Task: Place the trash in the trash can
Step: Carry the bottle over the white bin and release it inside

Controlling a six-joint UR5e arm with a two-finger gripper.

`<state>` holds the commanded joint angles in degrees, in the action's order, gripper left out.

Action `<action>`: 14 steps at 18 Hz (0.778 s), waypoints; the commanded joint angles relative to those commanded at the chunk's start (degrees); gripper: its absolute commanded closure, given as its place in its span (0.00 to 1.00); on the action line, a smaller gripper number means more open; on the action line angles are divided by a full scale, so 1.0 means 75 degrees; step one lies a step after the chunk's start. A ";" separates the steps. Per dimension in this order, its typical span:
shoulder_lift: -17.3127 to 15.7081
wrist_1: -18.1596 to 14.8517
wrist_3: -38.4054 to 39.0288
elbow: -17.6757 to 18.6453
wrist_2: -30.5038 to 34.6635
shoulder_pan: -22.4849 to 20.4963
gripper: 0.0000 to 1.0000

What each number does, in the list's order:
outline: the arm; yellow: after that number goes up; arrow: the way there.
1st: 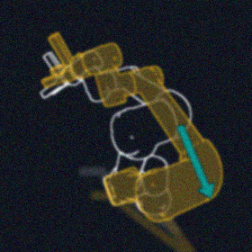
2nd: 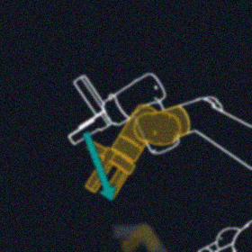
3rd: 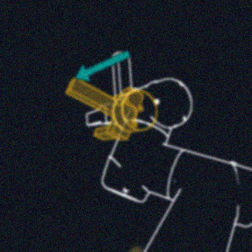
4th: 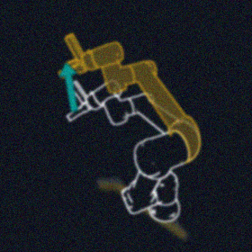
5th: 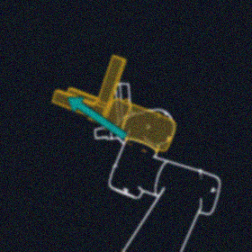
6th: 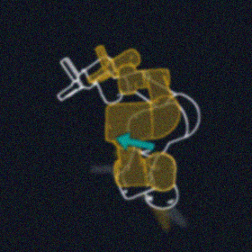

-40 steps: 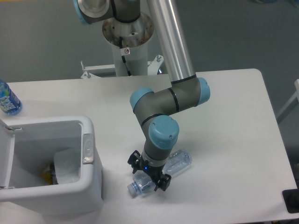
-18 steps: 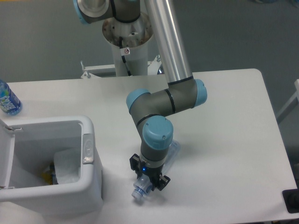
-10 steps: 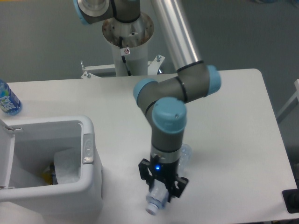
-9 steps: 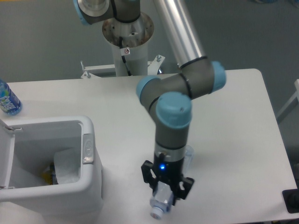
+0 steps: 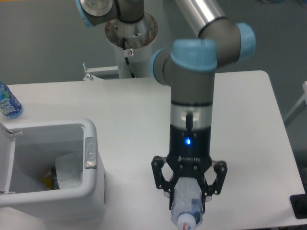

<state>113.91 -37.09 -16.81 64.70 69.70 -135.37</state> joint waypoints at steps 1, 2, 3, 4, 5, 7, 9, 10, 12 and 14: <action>-0.0047 -0.0012 0.0177 -0.0071 -0.0012 0.0293 0.38; -0.0117 -0.0012 0.0237 -0.0048 -0.0024 0.0539 0.38; -0.0141 -0.0012 0.0261 -0.0013 -0.0012 0.0809 0.38; -0.0153 -0.0012 0.0296 -0.0001 -0.0012 0.1043 0.38; -0.0153 -0.0012 0.0435 -0.0001 -0.0012 0.1301 0.38; -0.0153 -0.0012 0.0612 0.0010 -0.0012 0.1677 0.38; -0.0130 -0.0012 0.0729 0.0022 -0.0012 0.1993 0.37; -0.0106 -0.0012 0.0764 0.0034 -0.0012 0.2111 0.37; -0.0060 -0.0012 0.0940 0.0197 -0.0012 0.2240 0.37; -0.0048 -0.0012 0.0940 0.0443 -0.0012 0.2288 0.31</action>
<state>113.55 -37.18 -9.76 68.02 69.61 -118.21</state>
